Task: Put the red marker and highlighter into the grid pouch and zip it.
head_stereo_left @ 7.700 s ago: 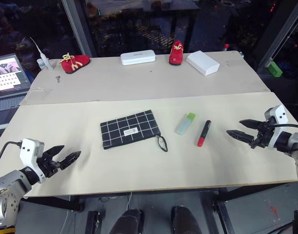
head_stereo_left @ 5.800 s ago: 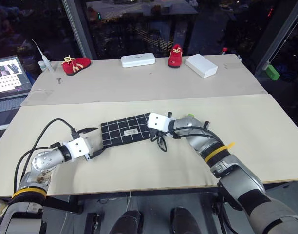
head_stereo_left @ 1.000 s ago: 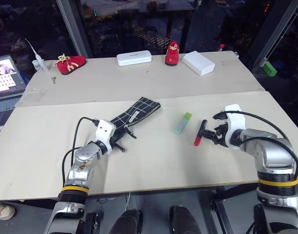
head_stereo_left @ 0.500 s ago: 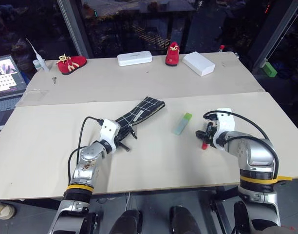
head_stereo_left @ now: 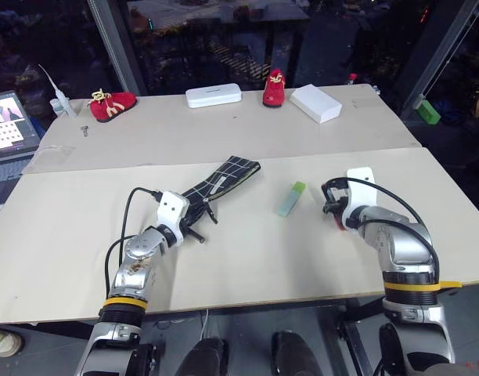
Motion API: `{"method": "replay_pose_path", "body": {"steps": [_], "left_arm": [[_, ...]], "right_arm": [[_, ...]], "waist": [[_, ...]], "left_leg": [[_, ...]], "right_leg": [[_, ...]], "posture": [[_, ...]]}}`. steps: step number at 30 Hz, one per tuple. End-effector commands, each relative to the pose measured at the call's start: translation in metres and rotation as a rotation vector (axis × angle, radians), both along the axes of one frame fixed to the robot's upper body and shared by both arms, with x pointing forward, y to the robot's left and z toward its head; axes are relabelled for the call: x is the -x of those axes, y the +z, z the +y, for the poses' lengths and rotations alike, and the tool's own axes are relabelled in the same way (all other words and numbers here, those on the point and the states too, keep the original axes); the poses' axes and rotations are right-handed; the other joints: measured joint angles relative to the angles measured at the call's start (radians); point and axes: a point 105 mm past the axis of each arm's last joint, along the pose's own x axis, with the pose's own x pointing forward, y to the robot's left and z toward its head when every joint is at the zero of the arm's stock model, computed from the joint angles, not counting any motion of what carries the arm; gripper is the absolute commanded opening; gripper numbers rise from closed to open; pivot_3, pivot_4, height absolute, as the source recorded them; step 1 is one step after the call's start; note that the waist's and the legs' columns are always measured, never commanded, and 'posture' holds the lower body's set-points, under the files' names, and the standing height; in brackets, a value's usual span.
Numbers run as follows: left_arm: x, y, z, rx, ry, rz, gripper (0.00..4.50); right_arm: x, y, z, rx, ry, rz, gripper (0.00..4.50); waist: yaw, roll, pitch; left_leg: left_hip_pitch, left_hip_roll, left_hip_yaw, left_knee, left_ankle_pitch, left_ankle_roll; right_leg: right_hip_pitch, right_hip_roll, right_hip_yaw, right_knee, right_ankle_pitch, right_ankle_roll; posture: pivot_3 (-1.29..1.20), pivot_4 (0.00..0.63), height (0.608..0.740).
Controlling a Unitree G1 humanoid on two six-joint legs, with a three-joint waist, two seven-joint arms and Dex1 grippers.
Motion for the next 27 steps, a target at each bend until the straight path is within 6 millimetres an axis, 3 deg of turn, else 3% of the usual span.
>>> {"method": "replay_pose_path", "body": {"steps": [1, 3, 5, 7, 14, 27], "left_arm": [[-0.001, 0.013, -0.004, -0.001, -0.027, -0.046, 0.0], [-0.001, 0.013, -0.006, -0.003, -0.039, -0.043, 0.0], [-0.001, 0.014, -0.009, -0.006, -0.053, -0.044, 0.0], [-0.002, 0.015, -0.01, -0.006, -0.058, -0.045, 0.0], [0.0, 0.017, -0.016, -0.006, -0.086, -0.049, 0.0], [0.0, 0.019, -0.024, -0.016, -0.119, -0.057, 0.0]], "right_arm": [[-0.005, 0.072, 0.033, 0.188, 0.253, -0.331, 0.71], [0.007, 0.086, 0.068, 0.39, 0.514, -0.461, 0.71], [0.018, 0.066, 0.092, 0.626, 0.747, -0.472, 0.71], [0.019, 0.049, 0.098, 0.777, 0.846, -0.474, 0.71], [0.001, 0.038, 0.107, 0.995, 0.909, -0.565, 0.71], [-0.01, 0.035, 0.111, 1.095, 0.955, -0.614, 0.71]], "waist": [[-0.001, 0.0, 0.0], [-0.001, 0.0, 0.0], [-0.002, -0.001, 0.0], [-0.001, -0.002, 0.001], [0.003, -0.005, 0.002], [0.001, -0.005, 0.002]], "left_leg": [[0.0, 0.0, 0.0, 0.0, 0.0, 0.0], [0.0, 0.0, 0.0, 0.0, 0.0, 0.0], [0.0, 0.001, 0.001, 0.0, -0.001, -0.001], [0.001, 0.001, 0.0, 0.0, -0.001, -0.001], [0.001, 0.001, 0.001, 0.0, -0.001, -0.002], [0.001, 0.001, 0.0, 0.0, -0.001, -0.003]], "right_leg": [[0.0, 0.0, 0.0, 0.0, 0.0, 0.0], [0.0, 0.0, 0.0, -0.001, 0.0, 0.0], [0.0, 0.001, -0.001, -0.001, 0.0, 0.001], [0.001, 0.002, -0.001, -0.001, -0.001, 0.001], [0.0, 0.001, 0.0, -0.001, 0.0, 0.0], [0.0, 0.002, 0.0, -0.001, 0.0, 0.0]], "posture": [[0.0, 0.15, 0.74], [0.0, 0.15, 0.74], [0.0, 0.15, 0.74], [0.0, 0.15, 0.74], [0.0, 0.15, 0.74], [0.0, 0.15, 0.74]]}}
